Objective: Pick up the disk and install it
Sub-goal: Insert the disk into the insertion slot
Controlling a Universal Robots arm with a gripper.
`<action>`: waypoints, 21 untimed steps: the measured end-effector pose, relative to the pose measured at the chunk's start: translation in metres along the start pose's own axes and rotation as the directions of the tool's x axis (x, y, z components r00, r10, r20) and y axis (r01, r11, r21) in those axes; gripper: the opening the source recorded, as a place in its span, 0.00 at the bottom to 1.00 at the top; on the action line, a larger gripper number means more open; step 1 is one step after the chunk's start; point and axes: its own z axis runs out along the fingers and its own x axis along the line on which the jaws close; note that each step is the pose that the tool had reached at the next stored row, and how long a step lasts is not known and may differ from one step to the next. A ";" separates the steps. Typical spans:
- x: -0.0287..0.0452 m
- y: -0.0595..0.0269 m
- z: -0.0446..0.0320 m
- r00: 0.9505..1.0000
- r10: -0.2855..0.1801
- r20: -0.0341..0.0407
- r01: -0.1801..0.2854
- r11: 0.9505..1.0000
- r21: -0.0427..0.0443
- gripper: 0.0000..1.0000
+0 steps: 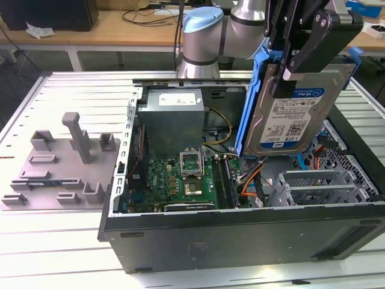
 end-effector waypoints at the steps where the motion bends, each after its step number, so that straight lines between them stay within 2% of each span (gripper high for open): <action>1: 0.0000 0.0000 0.0000 1.000 0.000 0.000 0.000 1.000 0.000 0.37; 7: 0.0000 0.0000 0.0000 1.000 0.000 0.000 0.000 1.000 0.000 0.37; 13: 0.0002 0.0001 0.0005 1.000 0.021 0.005 -0.021 1.000 0.000 0.37; 16: 0.0006 0.0000 0.0009 1.000 0.030 0.009 -0.030 1.000 -0.001 0.37; 21: 0.0018 -0.0024 0.0015 0.999 0.030 0.021 -0.030 1.000 -0.001 0.37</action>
